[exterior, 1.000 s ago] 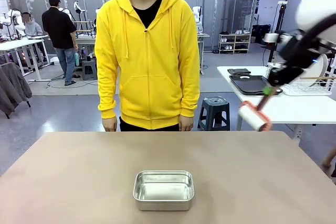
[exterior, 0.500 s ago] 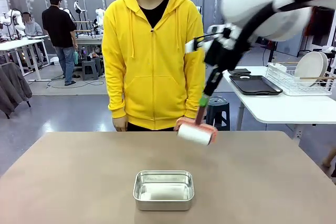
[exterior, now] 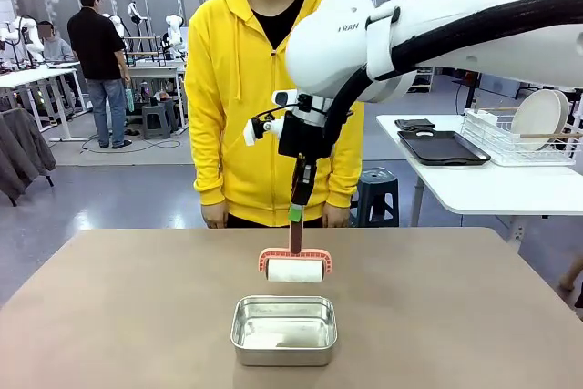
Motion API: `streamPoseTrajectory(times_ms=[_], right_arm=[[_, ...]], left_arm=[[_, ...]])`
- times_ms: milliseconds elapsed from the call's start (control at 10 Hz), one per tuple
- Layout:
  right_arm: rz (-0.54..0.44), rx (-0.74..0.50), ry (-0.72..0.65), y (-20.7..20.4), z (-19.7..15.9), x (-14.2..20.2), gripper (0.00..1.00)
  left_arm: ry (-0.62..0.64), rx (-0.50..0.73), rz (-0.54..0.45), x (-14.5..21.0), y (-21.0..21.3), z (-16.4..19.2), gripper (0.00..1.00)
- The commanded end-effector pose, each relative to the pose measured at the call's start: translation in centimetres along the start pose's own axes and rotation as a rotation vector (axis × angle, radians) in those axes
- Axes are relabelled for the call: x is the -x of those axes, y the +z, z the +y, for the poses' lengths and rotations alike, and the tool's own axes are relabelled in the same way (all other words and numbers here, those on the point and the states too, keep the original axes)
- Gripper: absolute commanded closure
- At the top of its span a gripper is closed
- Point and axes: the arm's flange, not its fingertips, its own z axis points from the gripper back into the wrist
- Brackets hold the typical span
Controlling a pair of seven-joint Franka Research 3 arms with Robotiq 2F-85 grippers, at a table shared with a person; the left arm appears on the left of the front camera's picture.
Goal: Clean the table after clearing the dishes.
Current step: Place the Lint Roller back on top of the Airtight Container.
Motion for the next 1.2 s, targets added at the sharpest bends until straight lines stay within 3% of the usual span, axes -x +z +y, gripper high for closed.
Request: streamPoseTrajectory(times_ms=[0, 600, 900, 1100], right_arm=[[0.019, -0.015, -0.093, -0.3, 0.0, -0.8, 0.78], [0.036, -0.033, -0.134, -3.4, 2.4, -1.9, 0.78], [0.038, 0.004, -0.172, -6.7, 1.7, -1.9, 0.78], [0.045, -0.034, -0.201, -8.4, 0.9, -1.5, 0.78]], left_arm=[[0.001, 0.006, 0.000, 0.1, 0.2, -0.1, 0.00], [0.001, 0.006, 0.000, 0.1, 0.2, -0.1, 0.00], [0.001, 0.006, 0.000, 0.1, 0.2, -0.1, 0.00], [0.001, 0.006, 0.000, 0.1, 0.2, -0.1, 0.00]])
